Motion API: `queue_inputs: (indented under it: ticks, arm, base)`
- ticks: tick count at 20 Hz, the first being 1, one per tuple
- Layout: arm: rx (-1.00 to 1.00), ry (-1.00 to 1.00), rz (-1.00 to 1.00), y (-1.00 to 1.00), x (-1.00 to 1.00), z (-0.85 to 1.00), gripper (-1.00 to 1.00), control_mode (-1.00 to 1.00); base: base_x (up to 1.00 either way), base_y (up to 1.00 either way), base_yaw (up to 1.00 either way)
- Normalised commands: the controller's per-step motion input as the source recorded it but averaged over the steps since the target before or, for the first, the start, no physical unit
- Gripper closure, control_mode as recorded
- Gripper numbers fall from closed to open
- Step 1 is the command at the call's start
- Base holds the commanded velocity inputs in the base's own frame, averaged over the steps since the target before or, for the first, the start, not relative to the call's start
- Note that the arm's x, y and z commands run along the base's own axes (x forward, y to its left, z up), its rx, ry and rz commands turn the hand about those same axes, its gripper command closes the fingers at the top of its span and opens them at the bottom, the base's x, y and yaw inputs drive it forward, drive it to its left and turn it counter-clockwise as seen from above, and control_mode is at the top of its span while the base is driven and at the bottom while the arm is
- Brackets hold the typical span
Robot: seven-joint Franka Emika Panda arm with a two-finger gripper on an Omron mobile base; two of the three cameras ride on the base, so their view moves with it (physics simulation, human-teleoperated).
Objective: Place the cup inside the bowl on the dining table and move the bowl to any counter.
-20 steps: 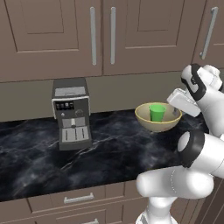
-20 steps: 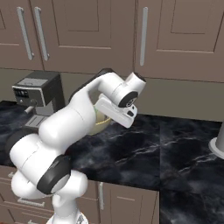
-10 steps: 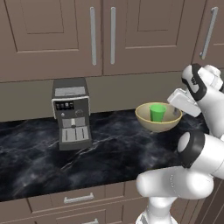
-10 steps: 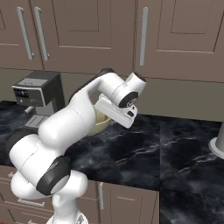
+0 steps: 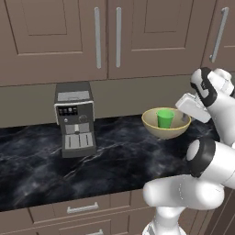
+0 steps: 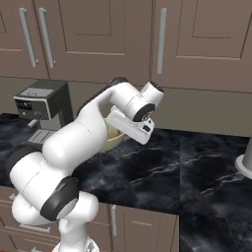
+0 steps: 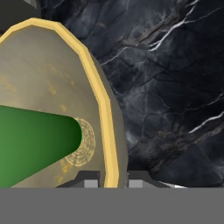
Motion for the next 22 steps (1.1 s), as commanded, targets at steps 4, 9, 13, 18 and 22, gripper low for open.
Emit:
queue_inputs:
  ticks: [4, 9, 13, 18, 22]
  arm:
    - [0.00, 0.00, 0.00, 0.00, 0.00, 0.00, 1.00, -1.00]
    - [0.00, 0.00, 0.00, 0.00, -0.01, -0.01, 1.00, -1.00]
    - [0.05, 0.00, 0.00, -0.01, 0.00, -0.11, 1.00, -1.00]
    - [0.04, 0.00, 0.00, 0.00, 0.00, -0.25, 1.00, -1.00]
    - [0.05, 0.00, 0.00, 0.00, 0.00, -0.29, 1.00, -1.00]
  base:
    - [0.00, 0.00, 0.00]
    - [0.00, 0.00, 0.00]
    - [0.00, 0.00, 0.00]
    - [0.00, 0.00, 0.00]
    - [0.00, 0.00, 0.00]
